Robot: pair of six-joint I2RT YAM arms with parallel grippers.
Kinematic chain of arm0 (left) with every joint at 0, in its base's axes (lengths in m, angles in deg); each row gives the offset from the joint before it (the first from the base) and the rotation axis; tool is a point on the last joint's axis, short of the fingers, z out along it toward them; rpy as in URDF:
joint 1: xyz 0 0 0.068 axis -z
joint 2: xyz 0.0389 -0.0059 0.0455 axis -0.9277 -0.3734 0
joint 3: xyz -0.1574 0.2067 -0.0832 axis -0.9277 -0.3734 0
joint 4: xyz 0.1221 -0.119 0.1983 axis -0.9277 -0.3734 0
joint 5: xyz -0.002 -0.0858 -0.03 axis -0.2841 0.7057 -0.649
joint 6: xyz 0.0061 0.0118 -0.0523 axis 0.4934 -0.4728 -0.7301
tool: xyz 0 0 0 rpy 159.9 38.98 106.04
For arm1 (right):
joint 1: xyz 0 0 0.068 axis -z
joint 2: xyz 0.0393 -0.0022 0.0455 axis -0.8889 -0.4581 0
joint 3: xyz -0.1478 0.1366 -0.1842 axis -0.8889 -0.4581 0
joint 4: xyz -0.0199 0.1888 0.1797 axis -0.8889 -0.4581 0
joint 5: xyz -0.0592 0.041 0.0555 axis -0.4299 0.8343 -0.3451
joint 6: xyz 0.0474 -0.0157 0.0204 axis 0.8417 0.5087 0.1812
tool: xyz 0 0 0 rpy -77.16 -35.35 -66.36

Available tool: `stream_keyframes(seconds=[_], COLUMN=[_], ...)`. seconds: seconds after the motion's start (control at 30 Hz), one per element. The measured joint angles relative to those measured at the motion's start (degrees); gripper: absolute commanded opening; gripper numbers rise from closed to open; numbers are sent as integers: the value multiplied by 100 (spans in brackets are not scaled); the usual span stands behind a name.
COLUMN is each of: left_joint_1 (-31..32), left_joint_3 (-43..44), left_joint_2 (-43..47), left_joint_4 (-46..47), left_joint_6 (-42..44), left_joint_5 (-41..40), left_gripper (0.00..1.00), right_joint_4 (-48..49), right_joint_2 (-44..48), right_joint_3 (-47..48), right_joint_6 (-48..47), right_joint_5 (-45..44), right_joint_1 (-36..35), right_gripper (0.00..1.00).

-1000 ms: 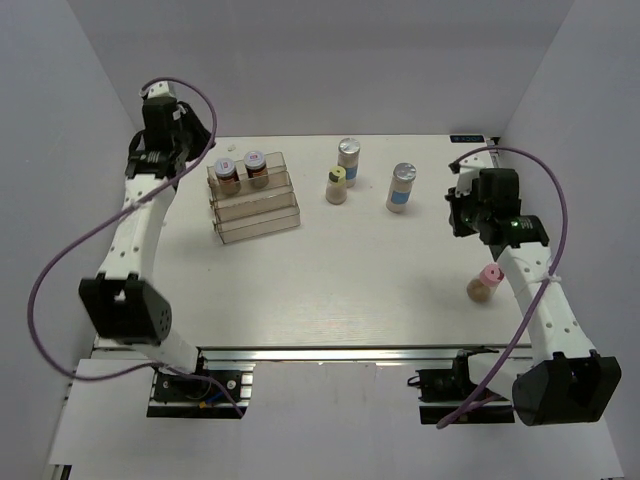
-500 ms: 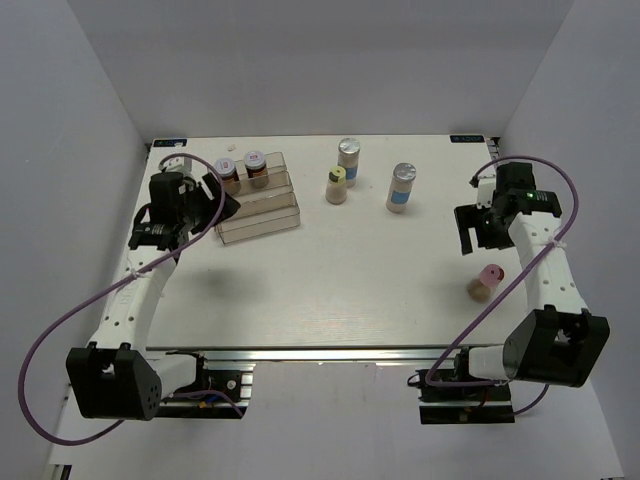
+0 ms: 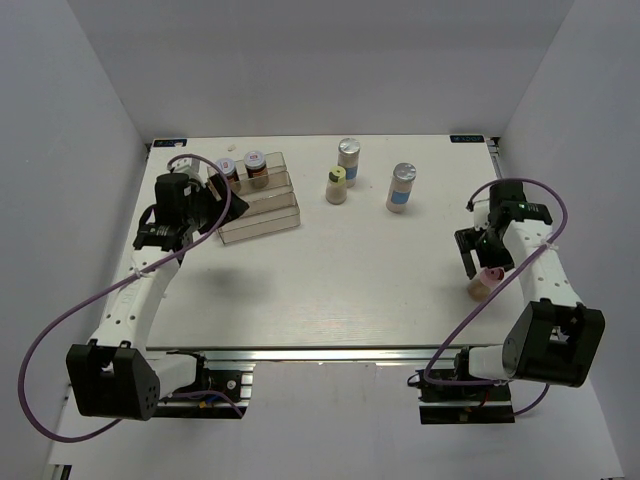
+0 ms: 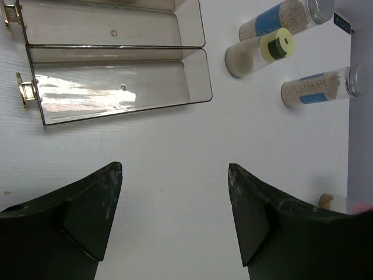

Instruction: Organize the condiment bottles

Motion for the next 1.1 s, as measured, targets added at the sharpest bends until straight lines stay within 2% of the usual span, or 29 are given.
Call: stream_keyframes(seconds=[0.2,0.37,0.53,0.63,0.7,0.8,0.87,1.1], left_joint_1=[0,0,0,0,0,0,0,0], left_joint_3=[-63,-138,-140,-149,-151,-149,-149,-138], left_joint_2=[0,2,2,2,2,2,2,0], left_joint_4=[20,20,22,28,28,28,28,4], left_joint_6=[-20,-66,-125,-164,-173,-188,-190,-208], left_joint_5=[15,15,13,13,13,13,13,2], left_gripper=[83,83,83,83,83,83,83,83], right_joint_4=[271,422,431,435,435,424,341,63], right_joint_2=[-109,-282,-420,-444,-442,-444,-455,-623], right_joint_3=[-125,-210,-223,-225,-221,-199,-109,750], right_joint_6=[-44,-83,-122,-162,-181,-243,-341,-1104], right_joint_5=[-345,-411,-330,-232,-168,-48,315,2507], right_joint_1=[103,251,374,437,459,476,514,205], right_gripper=[83,68,61,51,41,15,0,0])
